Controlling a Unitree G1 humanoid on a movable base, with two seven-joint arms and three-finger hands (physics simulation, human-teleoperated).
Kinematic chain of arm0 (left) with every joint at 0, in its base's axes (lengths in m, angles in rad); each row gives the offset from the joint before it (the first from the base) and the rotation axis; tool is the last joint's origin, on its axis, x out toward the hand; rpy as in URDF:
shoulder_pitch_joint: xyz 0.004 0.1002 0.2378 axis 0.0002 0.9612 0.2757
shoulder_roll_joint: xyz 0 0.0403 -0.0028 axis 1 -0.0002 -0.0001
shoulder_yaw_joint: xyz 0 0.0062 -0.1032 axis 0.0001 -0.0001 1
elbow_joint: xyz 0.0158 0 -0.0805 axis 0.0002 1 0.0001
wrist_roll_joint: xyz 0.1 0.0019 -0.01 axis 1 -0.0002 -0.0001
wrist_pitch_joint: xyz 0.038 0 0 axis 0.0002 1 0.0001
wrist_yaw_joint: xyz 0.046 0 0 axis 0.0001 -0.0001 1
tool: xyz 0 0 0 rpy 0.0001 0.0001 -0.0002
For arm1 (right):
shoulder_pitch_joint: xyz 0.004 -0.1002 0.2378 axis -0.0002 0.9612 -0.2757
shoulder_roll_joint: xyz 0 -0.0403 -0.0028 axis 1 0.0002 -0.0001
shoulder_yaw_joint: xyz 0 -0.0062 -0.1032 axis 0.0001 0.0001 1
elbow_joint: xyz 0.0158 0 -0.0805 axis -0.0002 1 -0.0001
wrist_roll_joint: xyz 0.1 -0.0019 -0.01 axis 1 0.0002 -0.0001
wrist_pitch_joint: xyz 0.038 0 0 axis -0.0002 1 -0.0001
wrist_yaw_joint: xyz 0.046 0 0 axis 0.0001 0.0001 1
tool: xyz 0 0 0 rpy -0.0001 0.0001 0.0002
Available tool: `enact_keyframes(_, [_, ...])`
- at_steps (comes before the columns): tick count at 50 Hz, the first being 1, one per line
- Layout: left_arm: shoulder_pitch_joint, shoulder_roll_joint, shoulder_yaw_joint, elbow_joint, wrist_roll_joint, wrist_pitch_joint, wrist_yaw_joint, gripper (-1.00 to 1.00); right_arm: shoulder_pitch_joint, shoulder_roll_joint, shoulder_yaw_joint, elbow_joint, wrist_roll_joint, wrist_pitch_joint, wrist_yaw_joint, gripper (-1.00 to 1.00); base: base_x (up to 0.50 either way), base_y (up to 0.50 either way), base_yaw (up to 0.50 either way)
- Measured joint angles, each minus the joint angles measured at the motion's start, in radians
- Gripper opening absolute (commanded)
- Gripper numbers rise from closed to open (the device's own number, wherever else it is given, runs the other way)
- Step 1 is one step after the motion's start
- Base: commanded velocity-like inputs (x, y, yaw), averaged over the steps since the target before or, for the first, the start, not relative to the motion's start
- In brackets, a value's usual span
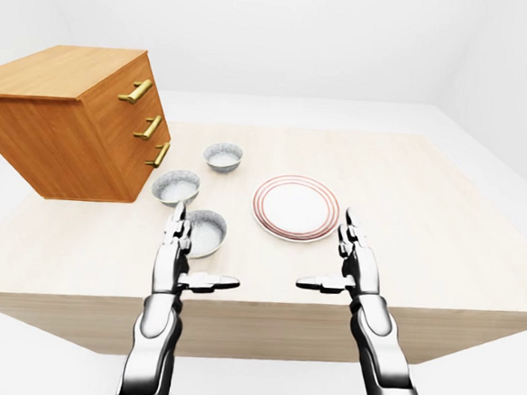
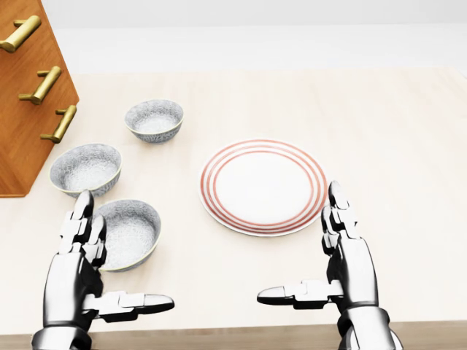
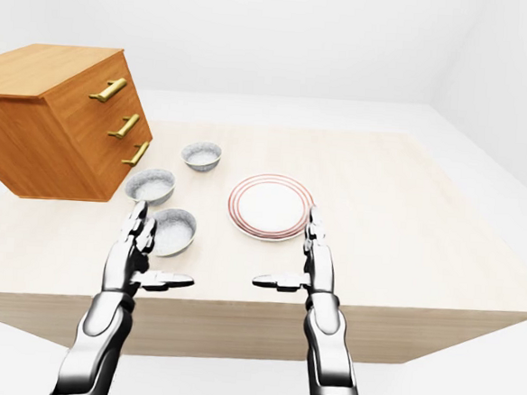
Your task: Put the bowl at the front on the plate.
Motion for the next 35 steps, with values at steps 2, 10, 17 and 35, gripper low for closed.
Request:
enact_keyframes(2, [0.026,0.001,0.024,-0.043,-0.015,0.011,-0.007,1.00,-0.002,-0.002,-0.005,0.003,0.001,-0.001,0.003,1.00,0.00,0.00,0.00])
enact_keyframes(10, [0.142,-0.017,0.149,-0.187,-0.076,0.005,-0.045,1.00,-0.004,-0.009,-0.016,0.012,0.001,-0.005,0.010,1.00,0.00,0.00,0.00])
enact_keyframes(17, [0.235,-0.072,0.296,-0.247,-0.125,-0.068,-0.077,1.00,-0.007,-0.012,-0.021,0.018,0.000,-0.005,0.012,1.00,0.00,0.00,0.00])
enact_keyframes(35, [0.289,-0.142,0.609,-0.207,-0.247,-0.116,0.037,1.00,-0.006,-0.013,-0.025,0.016,-0.009,-0.009,0.007,1.00,0.00,0.00,0.00])
